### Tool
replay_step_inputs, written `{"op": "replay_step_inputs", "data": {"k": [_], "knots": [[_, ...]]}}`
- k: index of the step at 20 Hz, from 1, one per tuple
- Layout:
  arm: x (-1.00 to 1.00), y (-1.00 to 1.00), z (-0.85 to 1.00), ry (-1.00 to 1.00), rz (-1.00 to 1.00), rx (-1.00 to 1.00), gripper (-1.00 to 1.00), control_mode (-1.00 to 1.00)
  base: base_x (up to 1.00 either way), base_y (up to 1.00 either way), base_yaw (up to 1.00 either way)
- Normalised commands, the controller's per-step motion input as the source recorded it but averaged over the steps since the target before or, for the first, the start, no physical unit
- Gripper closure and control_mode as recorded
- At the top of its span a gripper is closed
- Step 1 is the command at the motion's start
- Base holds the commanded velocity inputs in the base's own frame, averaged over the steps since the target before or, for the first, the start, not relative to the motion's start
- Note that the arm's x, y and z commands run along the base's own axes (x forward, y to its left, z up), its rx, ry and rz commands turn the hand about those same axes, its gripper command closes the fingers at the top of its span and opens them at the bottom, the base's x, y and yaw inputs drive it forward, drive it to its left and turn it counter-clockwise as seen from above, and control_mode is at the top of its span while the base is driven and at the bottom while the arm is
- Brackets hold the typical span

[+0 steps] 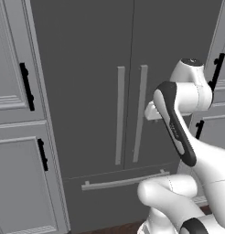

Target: Grab a lemon wedge from the fridge and one ice cube from the ice bowl, and put them in the glass of lemonade.

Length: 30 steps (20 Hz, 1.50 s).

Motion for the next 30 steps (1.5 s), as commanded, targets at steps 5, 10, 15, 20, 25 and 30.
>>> {"op": "replay_step_inputs", "data": {"k": [5, 10, 15, 20, 25, 30], "knots": [[0.00, 0.00, 0.00, 0.00, 0.00, 0.00, -1.00, 1.00, -0.44, 0.10, -0.01], [0.00, 0.00, 0.00, 0.00, 0.00, 0.00, -1.00, 1.00, -0.31, 0.08, 0.03], [0.00, 0.00, 0.00, 0.00, 0.00, 0.00, -1.00, 1.00, -0.10, 0.00, 0.00], [-0.18, -0.11, 0.20, -0.13, -0.01, 0.01, -1.00, -1.00, 0.00, 0.00, 0.00], [-0.36, -0.04, 0.71, -0.47, 0.00, 0.00, -1.00, -1.00, 0.00, 0.00, 0.00], [0.16, 0.12, 0.65, -0.29, 0.00, -0.07, -1.00, -1.00, 0.00, 0.00, 0.00]]}}
